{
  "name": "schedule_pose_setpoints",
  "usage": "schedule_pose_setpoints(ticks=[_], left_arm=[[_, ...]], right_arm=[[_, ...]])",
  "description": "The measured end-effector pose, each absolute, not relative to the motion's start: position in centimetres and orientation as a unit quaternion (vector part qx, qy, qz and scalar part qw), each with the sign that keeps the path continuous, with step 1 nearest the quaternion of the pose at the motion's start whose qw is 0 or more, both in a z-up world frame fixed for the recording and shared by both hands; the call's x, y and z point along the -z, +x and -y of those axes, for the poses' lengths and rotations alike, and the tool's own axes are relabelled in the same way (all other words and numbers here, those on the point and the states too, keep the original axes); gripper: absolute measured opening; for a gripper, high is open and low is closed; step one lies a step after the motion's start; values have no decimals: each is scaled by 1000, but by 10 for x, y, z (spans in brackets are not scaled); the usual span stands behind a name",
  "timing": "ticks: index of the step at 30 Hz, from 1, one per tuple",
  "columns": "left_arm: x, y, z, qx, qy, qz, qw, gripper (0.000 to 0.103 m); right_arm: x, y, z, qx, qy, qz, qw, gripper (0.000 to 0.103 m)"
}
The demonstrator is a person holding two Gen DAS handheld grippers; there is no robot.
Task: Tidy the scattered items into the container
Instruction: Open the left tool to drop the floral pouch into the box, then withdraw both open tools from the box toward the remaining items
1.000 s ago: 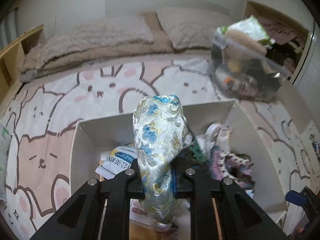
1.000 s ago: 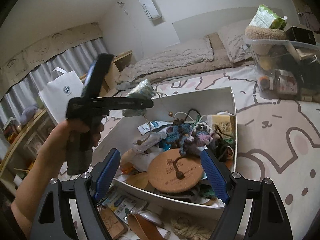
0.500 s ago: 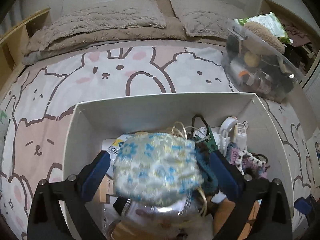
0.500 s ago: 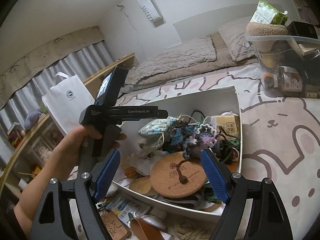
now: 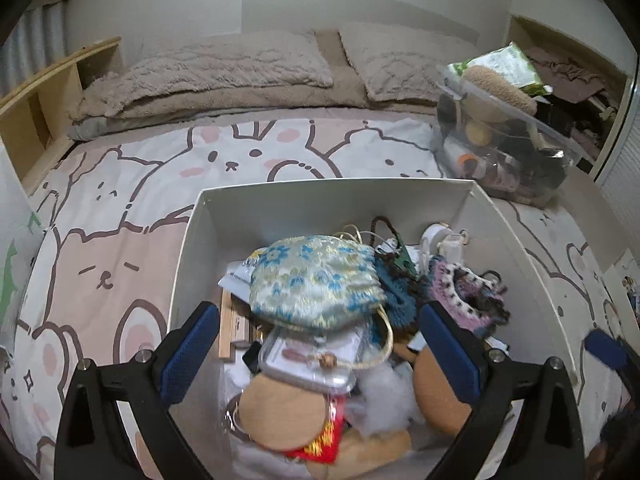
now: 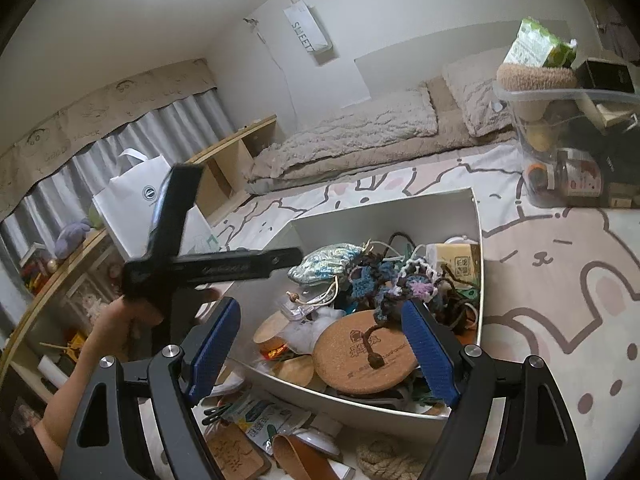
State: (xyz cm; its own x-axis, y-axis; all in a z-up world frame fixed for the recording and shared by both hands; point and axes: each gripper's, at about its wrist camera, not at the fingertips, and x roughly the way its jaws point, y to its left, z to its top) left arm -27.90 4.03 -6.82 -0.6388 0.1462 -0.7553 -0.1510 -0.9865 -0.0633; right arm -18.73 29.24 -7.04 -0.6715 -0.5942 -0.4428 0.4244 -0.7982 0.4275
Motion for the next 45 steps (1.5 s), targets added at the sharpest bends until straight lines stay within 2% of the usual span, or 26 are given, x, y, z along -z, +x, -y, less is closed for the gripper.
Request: schedule_pose_setpoints(ticks=[6, 10, 27, 45], left_arm=[[57, -245, -31, -921, -382, 6, 76, 103], [50, -224, -31, -925, -367, 8, 95, 103], [40, -159, -24, -949, -303, 0, 89, 103], [16, -106, -17, -961, -258, 9, 104, 103]], right_arm=[[67, -184, -293, 913, 283, 130, 263, 91], [65, -179, -291, 926, 272, 108, 237, 103], [55, -158, -282, 944, 254, 53, 206, 103], [35, -106, -288, 956, 215, 50, 194, 103]])
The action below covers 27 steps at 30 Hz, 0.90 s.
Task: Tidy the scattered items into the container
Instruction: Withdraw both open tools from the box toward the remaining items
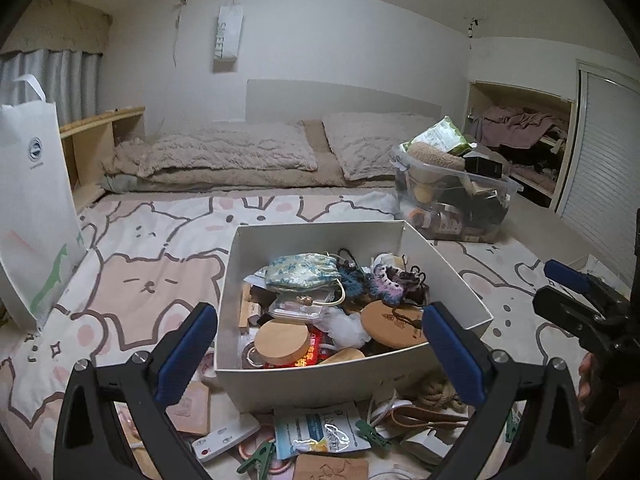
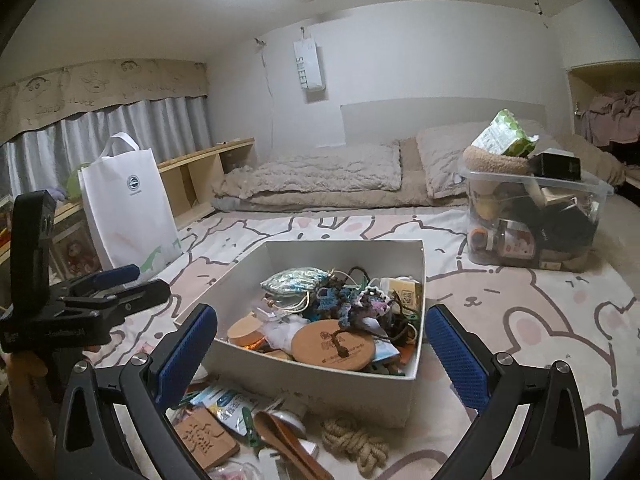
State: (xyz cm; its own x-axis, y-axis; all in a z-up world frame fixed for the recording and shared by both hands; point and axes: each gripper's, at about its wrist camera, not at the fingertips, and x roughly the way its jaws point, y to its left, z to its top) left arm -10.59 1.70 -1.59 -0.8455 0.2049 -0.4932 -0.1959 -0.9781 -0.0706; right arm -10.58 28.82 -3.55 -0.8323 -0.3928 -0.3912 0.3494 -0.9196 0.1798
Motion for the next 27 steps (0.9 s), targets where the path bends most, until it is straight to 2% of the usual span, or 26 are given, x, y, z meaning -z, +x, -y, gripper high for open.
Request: schedule_pose_setpoints(ticks=[7, 17, 27], left_arm=[[8, -75, -13, -968, -227, 6, 104, 103], [6, -37, -7, -975, -197, 15, 103, 103], [26, -8, -9, -975, -197, 7, 102, 103]], right_arm=[[30, -74, -303, 961, 191, 71, 188, 103], [38, -35, -329, 974, 185, 60, 119, 103], [49, -12, -341, 975, 190, 43, 106, 103]])
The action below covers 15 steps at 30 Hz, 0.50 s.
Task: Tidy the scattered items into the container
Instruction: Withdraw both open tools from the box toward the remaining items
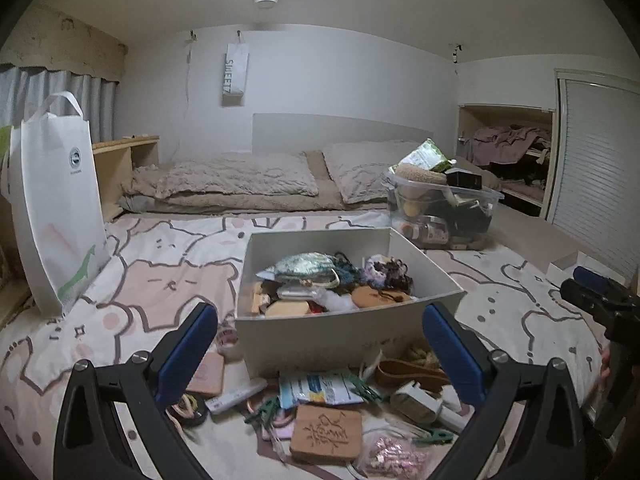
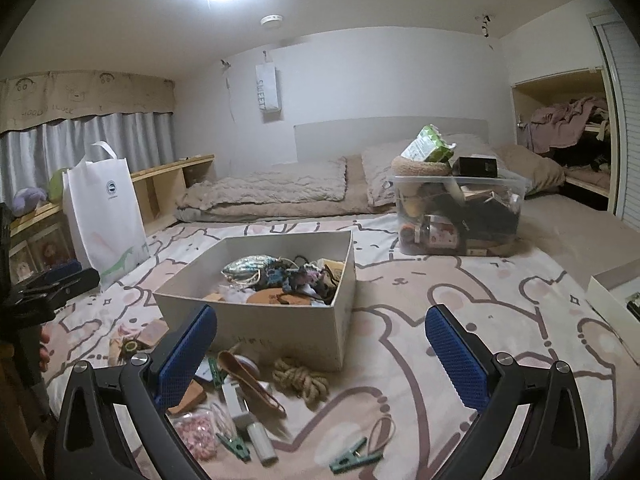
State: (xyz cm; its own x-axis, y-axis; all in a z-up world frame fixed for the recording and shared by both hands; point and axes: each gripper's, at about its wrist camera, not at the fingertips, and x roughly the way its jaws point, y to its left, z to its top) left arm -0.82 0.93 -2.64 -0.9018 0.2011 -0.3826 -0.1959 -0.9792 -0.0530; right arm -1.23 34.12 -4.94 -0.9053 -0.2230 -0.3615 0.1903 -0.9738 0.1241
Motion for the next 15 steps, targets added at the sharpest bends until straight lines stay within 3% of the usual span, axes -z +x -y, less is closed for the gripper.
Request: schedule_pose_setpoints(ticks=[15], left_arm=[[85, -1, -34, -956, -254, 11, 147, 103]], right_arm=[[101, -17, -343, 952, 291, 1, 98, 103]])
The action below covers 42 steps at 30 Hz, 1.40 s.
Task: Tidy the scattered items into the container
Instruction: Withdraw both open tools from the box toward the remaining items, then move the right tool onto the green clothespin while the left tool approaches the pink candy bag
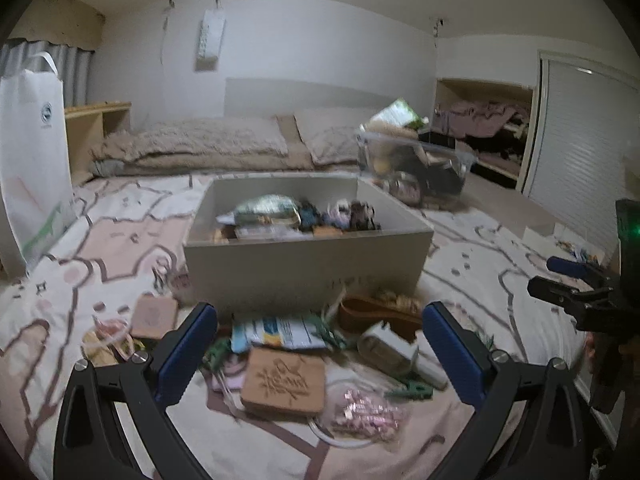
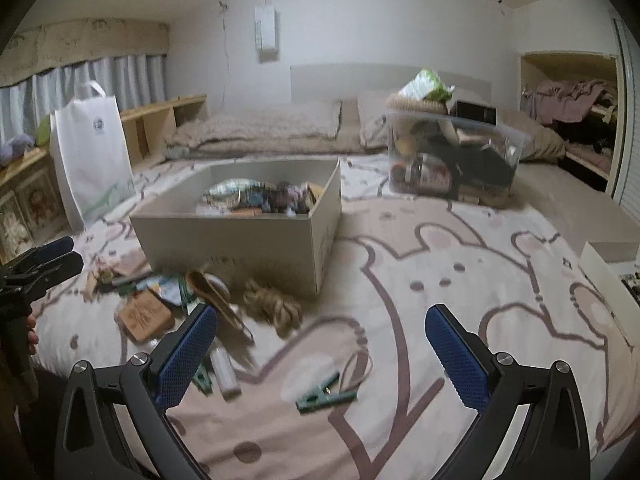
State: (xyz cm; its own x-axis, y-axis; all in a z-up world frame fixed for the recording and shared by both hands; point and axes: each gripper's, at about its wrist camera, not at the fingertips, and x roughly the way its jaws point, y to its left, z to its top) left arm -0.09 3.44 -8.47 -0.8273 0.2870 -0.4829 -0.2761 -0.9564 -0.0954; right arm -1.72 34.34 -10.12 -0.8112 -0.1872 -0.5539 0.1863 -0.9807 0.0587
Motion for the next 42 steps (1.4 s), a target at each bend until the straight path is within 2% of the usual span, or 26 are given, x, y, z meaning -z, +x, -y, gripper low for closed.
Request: schedule_pose_setpoints(ticks=[12, 18, 25, 42], left_arm=[[140, 1, -60, -921, -336, -3, 200, 103], [161, -15, -71, -874, -402, 20, 271, 103], [174, -34, -86, -843, -443, -11, 305, 103], [195, -52, -96, -847, -439, -86, 288, 103]], right_arm=[[154, -37, -344, 907, 404, 22, 116, 103], [171, -45, -341, 889, 440, 28, 122, 103], [183, -55, -336, 876, 465, 19, 129, 103], [201, -62, -337, 863, 488, 23, 128, 103]])
